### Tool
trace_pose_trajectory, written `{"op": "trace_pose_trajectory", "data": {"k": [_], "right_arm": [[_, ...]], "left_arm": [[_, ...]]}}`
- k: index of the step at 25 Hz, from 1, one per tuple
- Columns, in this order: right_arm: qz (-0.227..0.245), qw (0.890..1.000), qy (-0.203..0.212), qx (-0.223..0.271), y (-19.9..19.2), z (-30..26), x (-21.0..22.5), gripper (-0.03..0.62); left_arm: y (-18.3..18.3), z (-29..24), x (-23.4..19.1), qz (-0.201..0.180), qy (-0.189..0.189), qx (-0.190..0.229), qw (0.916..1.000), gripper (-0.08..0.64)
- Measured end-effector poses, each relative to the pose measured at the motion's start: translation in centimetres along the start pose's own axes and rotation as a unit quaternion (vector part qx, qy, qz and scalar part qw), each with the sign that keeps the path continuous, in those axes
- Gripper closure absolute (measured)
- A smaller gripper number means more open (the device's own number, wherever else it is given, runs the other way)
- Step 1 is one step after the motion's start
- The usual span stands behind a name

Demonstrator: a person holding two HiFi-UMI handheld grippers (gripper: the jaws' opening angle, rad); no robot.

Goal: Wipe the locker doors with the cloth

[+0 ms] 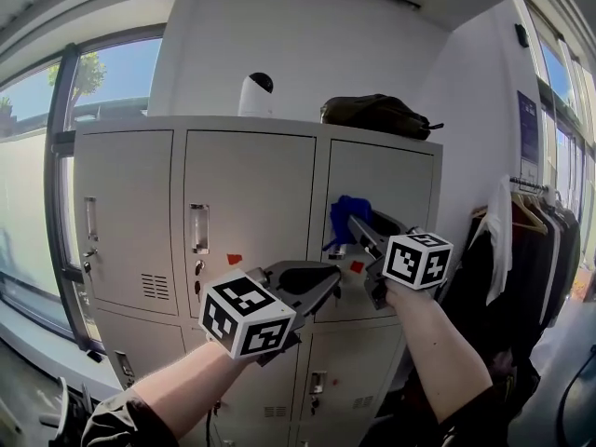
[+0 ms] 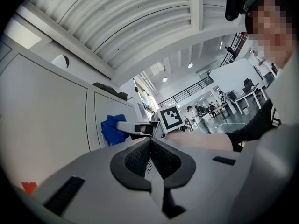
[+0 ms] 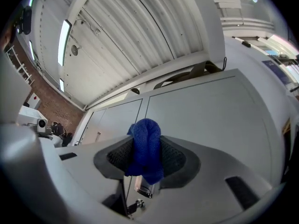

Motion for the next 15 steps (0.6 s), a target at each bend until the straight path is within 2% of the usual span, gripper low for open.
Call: {"op": "trace_pose_trajectory", "data": {"k": [8, 15], "right_arm": [[-0.005, 1.000, 0.009, 0.002, -2.0, -1.5, -0.4, 0.437], [-0.003, 1.000, -0.009, -0.004, -2.8, 0.5, 1.9, 0.437]], "left_arm": [[-0.8, 1.1, -1.6, 0.005, 0.015, -0.007, 0.9999, 0.554], [-1.8, -0.5, -1.5, 0.012, 0.002, -0.008, 0.9999, 0.552]]}}
Point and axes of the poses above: the fingertips, and each gripper's own axes: z backward along the fingers, x to its right, y out of its top, the point moved 6 cm from there along z, backward along the fingers, and after that the axes turned 2 degrees about y, right-handed, at the moved point
